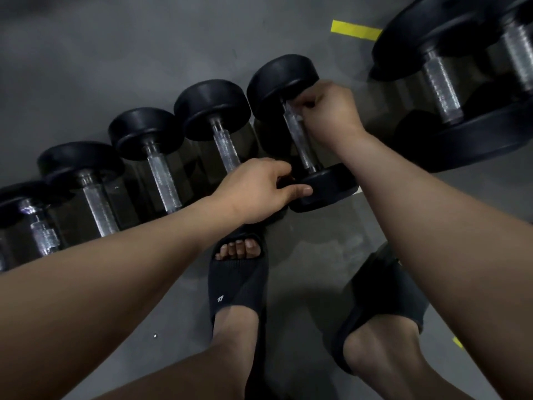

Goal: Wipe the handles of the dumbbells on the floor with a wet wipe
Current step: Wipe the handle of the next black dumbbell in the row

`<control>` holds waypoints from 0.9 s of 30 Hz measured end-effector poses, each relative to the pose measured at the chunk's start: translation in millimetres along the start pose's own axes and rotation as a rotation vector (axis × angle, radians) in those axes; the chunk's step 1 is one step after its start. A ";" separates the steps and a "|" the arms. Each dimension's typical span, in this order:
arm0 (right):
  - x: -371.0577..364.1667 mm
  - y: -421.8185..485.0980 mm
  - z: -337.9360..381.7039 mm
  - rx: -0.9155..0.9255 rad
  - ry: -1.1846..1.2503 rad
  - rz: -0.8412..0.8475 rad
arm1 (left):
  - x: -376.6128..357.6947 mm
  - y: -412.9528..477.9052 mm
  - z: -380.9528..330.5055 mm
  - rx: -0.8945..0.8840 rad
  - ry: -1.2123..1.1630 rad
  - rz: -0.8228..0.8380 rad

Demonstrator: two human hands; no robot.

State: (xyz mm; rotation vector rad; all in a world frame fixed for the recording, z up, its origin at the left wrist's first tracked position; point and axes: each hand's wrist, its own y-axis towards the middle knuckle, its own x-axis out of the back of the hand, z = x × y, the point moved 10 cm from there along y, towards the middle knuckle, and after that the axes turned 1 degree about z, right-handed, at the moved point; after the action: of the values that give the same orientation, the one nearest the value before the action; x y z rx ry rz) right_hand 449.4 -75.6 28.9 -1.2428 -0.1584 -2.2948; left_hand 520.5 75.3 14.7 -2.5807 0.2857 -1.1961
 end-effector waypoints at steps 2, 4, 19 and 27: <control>-0.5 -0.9 -1.0 -0.001 -0.001 0.015 | 0.2 -0.1 -0.1 0.001 0.000 0.000; -1.3 -7.8 -2.9 0.017 0.001 0.072 | 0.8 -0.3 -0.4 -0.001 -0.008 0.000; 0.2 6.1 5.4 0.017 -0.060 0.114 | 3.5 -0.7 -2.0 0.000 -0.014 0.007; -9.7 -19.7 9.8 0.199 -0.175 0.235 | 3.2 -1.1 -0.2 0.020 -0.003 0.014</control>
State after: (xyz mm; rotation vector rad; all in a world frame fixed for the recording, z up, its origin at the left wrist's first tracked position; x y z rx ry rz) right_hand 451.3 -51.7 29.4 -1.2840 -0.2800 -1.9218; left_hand 522.5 75.4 17.5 -2.5585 0.2896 -1.1841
